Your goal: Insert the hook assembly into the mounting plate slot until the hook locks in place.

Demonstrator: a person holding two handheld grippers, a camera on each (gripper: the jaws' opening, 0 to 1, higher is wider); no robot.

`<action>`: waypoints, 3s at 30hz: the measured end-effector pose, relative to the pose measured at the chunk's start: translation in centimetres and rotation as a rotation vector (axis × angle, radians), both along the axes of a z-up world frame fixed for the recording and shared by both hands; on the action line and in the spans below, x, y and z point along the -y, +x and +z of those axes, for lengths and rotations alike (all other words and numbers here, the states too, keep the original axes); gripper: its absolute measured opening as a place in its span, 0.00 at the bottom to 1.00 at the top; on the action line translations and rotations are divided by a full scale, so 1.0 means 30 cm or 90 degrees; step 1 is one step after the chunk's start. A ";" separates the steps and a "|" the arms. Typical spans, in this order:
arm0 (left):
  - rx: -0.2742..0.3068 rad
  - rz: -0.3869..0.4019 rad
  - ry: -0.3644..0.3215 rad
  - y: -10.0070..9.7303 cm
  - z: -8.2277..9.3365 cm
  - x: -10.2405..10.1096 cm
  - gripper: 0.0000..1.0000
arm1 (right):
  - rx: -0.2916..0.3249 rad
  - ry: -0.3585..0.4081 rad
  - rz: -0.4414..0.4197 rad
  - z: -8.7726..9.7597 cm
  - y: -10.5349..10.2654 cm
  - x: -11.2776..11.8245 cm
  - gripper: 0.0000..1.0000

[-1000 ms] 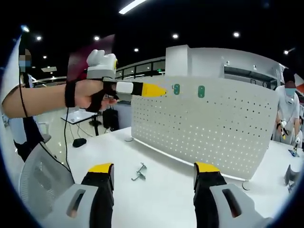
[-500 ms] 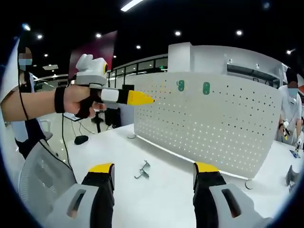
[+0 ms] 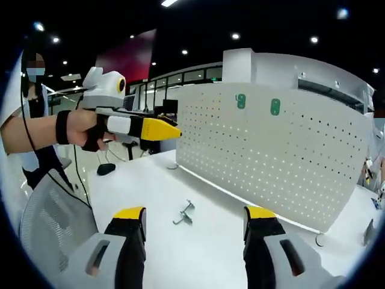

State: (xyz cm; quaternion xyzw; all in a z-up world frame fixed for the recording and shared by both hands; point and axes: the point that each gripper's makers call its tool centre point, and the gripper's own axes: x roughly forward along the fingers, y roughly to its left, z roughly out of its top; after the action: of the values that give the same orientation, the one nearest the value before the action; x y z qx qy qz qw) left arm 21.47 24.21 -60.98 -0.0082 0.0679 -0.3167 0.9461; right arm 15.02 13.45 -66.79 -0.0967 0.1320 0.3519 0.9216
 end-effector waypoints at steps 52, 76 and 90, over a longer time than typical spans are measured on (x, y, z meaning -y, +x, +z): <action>-0.082 0.007 -0.017 -0.176 -0.193 -0.122 0.79 | -0.116 -0.104 0.097 -0.235 0.140 -0.166 0.54; -0.098 0.002 -0.019 -0.195 -0.238 -0.138 0.86 | -0.160 -0.194 0.153 -0.377 0.207 -0.232 0.53; -0.116 -0.013 -0.005 -0.204 -0.274 -0.134 0.88 | -0.193 -0.255 0.200 -0.457 0.223 -0.254 0.48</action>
State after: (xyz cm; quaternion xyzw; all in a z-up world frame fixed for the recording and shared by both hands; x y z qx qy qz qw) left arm 15.36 28.24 -69.20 -0.0399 0.1524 -0.3243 0.9327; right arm 21.71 21.08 -80.49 -0.2427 0.3182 0.4678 0.7880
